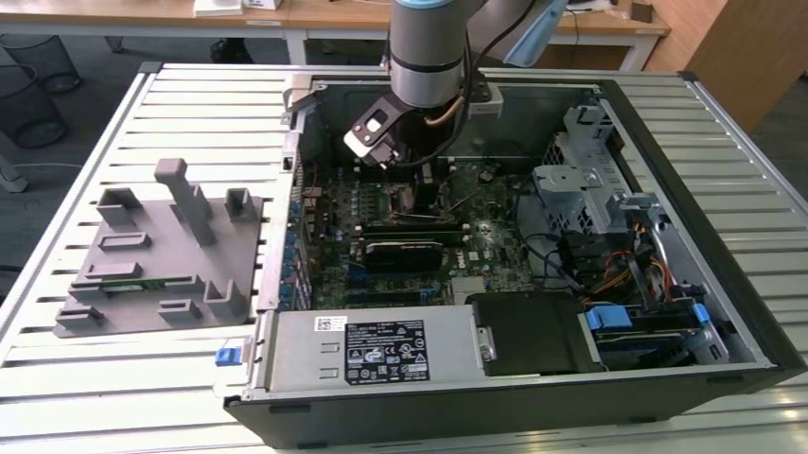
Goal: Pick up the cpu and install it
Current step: 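Place the cpu into insertion slot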
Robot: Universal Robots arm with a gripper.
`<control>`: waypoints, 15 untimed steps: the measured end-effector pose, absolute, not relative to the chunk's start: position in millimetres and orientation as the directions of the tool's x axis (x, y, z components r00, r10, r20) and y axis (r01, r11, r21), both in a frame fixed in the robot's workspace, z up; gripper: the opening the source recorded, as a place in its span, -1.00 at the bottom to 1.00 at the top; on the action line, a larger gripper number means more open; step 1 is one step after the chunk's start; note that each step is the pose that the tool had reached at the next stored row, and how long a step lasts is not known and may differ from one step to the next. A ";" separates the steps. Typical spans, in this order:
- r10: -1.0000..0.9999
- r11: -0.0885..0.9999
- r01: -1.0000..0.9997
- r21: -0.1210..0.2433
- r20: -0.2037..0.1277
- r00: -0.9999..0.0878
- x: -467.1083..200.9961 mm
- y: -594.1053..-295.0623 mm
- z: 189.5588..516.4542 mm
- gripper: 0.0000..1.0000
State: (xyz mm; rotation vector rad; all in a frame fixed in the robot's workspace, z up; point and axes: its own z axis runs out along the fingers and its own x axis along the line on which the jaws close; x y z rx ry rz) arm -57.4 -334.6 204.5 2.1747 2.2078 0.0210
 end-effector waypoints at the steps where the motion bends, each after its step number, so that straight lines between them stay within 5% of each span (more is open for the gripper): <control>1: 1.000 0.015 0.999 0.039 -0.021 -0.015 -57.5 -334.5 204.2 0.06; 15: 1.000 0.016 0.999 0.040 -0.021 -0.015 -57.8 -331.3 203.1 0.06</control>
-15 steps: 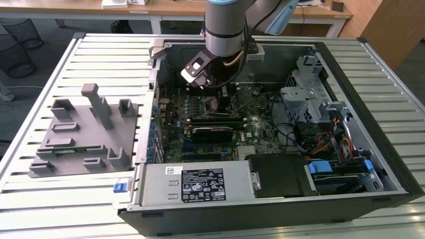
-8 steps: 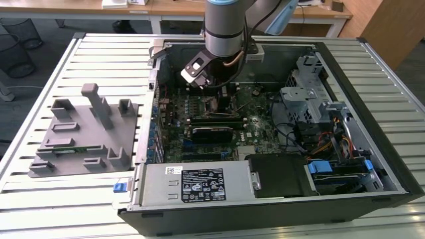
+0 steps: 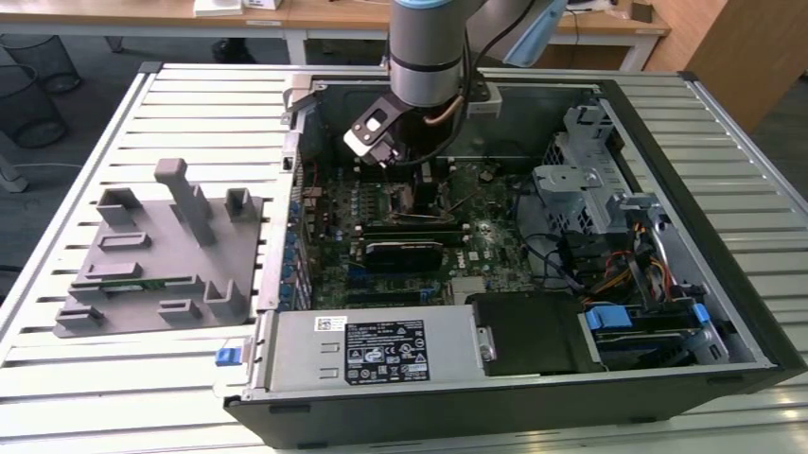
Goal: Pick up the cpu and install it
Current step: 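Place the cpu into insertion slot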
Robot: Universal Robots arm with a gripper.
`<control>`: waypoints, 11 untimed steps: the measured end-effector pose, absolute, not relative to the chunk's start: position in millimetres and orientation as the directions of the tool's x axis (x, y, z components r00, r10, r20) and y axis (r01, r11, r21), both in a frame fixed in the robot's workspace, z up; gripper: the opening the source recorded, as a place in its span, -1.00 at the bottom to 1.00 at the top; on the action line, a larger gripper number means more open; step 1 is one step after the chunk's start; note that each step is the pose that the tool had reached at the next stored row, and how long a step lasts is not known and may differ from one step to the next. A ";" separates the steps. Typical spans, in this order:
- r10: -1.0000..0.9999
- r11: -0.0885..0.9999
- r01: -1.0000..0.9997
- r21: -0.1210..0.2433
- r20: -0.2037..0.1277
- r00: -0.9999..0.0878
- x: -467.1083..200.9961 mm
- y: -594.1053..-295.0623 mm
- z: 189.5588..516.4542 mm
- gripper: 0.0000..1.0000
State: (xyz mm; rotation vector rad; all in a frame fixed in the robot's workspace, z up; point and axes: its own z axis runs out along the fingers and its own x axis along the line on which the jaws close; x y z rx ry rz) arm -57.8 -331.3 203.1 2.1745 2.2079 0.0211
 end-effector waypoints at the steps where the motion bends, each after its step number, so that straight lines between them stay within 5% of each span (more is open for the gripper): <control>1: 1.000 0.016 0.999 0.040 -0.021 -0.015 -57.8 -331.2 202.8 0.06; 11: 1.000 0.024 0.999 0.039 -0.021 -0.023 -57.8 -331.2 198.3 0.06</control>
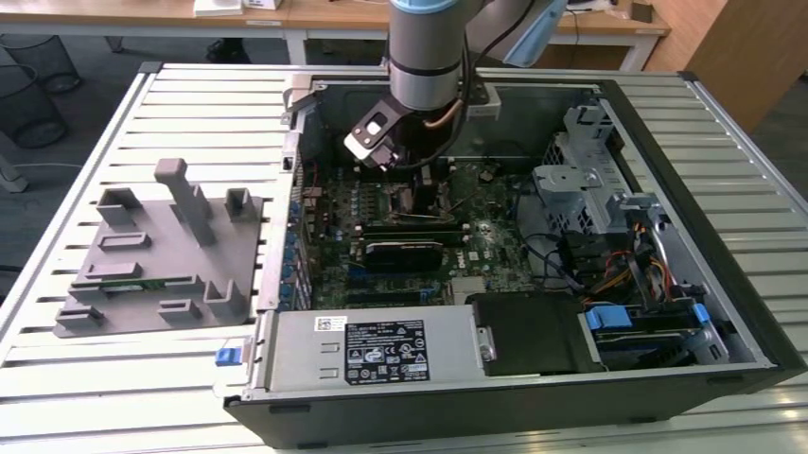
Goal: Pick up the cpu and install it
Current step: 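Place the cpu into insertion slot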
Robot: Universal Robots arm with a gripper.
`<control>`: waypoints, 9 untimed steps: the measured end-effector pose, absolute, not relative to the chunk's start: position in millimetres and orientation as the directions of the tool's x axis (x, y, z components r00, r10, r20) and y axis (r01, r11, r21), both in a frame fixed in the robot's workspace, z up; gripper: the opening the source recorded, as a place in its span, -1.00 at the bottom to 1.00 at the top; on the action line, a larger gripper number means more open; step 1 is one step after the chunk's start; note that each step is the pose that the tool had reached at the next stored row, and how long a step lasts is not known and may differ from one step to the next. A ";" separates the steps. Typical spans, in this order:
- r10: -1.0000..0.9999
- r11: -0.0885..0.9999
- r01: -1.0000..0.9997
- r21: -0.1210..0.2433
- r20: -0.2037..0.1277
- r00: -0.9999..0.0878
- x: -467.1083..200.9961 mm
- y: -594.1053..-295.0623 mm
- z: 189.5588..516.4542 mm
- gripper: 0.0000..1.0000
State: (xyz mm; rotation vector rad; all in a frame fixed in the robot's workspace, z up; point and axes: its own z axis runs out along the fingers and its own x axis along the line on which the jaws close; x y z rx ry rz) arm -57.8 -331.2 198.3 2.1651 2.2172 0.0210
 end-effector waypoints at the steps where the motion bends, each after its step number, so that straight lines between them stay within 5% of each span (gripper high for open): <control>1: 0.999 0.025 0.999 0.039 -0.021 -0.024 -57.8 -331.2 197.9 0.06; 9: 0.999 0.025 0.999 0.039 -0.021 -0.024 -57.8 -331.2 194.7 0.06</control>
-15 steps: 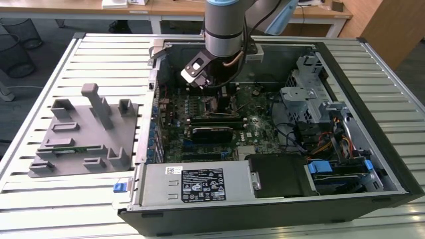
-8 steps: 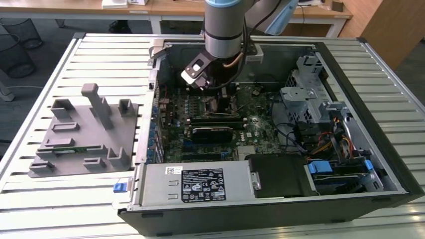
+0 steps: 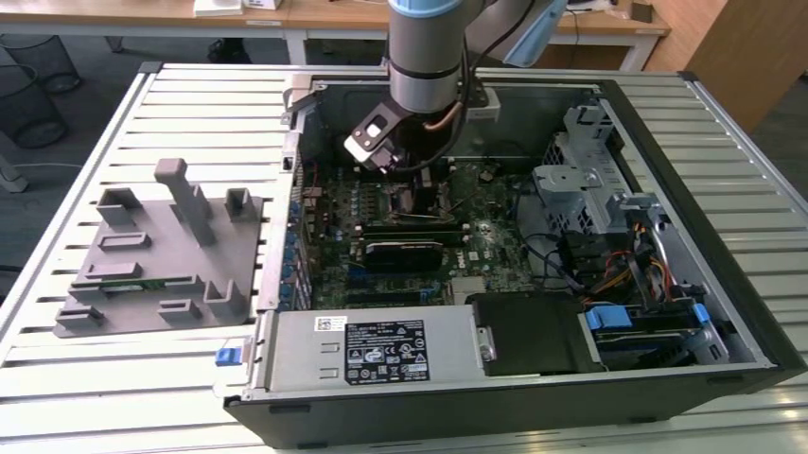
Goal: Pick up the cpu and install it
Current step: 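Place the cpu into insertion slot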
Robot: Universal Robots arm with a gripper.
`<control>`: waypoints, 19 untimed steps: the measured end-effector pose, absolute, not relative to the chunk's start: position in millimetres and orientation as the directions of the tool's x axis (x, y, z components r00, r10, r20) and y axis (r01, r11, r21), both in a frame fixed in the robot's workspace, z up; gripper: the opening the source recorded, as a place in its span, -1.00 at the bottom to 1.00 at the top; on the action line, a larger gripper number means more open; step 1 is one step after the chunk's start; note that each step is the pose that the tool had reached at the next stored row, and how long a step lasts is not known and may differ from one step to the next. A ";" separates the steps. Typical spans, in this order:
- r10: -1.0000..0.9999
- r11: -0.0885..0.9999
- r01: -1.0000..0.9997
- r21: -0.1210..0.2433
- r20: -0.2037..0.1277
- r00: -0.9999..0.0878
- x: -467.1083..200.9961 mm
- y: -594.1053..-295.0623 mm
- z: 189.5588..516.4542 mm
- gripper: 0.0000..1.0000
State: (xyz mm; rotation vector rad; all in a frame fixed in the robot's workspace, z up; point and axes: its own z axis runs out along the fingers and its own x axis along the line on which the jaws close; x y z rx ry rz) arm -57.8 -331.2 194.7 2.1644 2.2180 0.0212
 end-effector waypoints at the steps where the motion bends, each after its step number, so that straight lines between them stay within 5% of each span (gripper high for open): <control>1: 0.999 0.025 0.999 0.039 -0.021 -0.024 -57.8 -331.2 194.4 0.06; 14: 0.999 0.025 0.999 0.040 -0.021 -0.024 -57.8 -331.2 192.2 0.06; 19: 0.999 0.025 0.999 0.039 -0.021 -0.024 -57.8 -331.2 192.2 0.33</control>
